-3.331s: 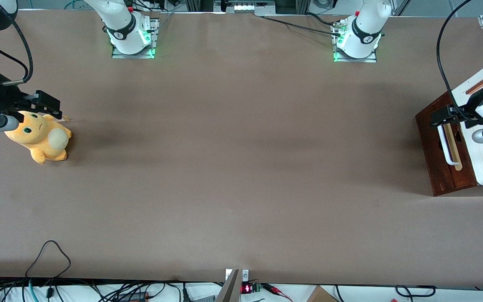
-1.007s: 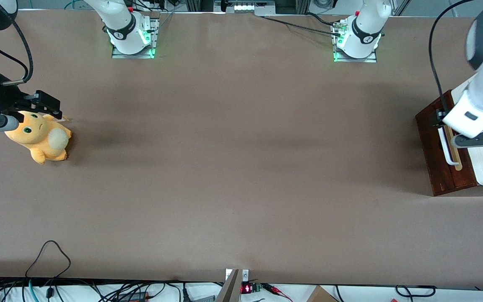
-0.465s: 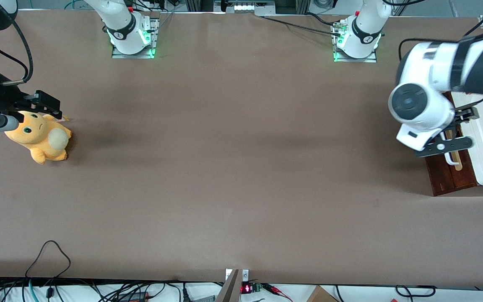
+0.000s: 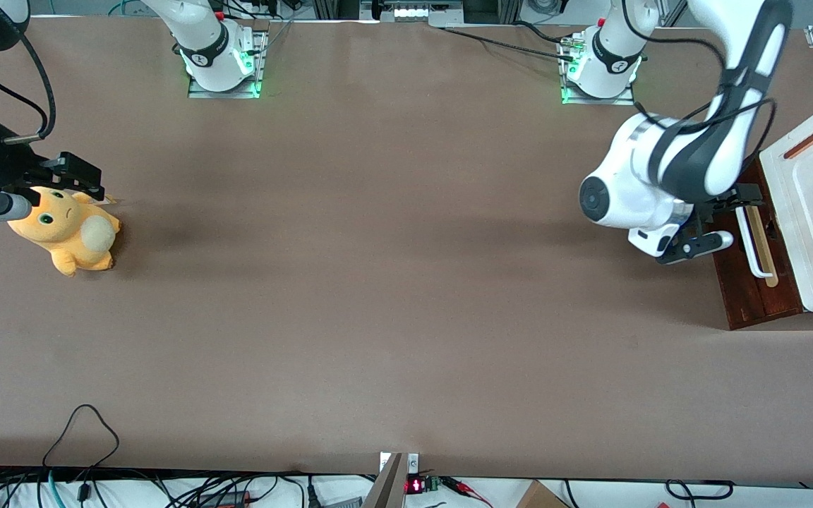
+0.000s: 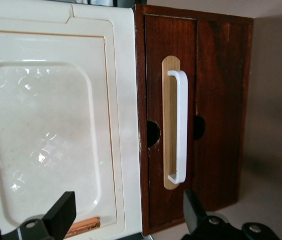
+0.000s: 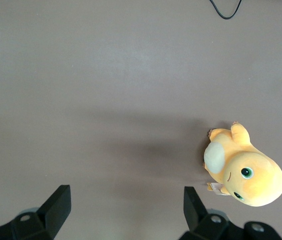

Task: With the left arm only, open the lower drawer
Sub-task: 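Lower the open left gripper toward the drawer's white bar handle, then close the left gripper around the white bar handle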

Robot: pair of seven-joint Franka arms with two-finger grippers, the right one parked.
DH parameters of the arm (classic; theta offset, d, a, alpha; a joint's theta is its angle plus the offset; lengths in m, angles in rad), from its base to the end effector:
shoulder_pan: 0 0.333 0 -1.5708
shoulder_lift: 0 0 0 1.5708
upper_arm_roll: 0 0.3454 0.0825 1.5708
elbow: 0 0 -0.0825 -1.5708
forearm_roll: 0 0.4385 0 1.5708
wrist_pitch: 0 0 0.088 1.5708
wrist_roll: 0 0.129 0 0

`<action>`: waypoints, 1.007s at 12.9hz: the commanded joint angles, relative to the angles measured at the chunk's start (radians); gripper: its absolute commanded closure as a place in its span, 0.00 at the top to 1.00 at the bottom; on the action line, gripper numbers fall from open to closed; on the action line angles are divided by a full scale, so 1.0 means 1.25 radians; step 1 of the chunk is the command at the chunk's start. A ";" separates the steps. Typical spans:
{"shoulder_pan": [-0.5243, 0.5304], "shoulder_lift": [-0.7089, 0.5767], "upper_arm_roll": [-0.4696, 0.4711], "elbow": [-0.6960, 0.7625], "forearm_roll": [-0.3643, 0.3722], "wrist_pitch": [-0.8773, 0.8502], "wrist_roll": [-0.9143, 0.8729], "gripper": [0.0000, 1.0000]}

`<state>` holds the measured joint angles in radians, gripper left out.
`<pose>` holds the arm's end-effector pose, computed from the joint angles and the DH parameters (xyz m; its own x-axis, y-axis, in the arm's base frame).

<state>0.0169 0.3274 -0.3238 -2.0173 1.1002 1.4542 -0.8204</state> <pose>0.5793 -0.0489 0.2872 0.9911 0.1192 -0.0594 -0.0153 -0.3412 -0.9399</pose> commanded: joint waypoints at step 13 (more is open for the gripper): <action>0.101 0.229 -0.001 0.001 0.289 -0.049 -0.150 0.73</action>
<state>0.1233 0.5979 -0.3201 -2.0300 1.4368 1.4071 -1.0010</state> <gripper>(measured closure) 0.220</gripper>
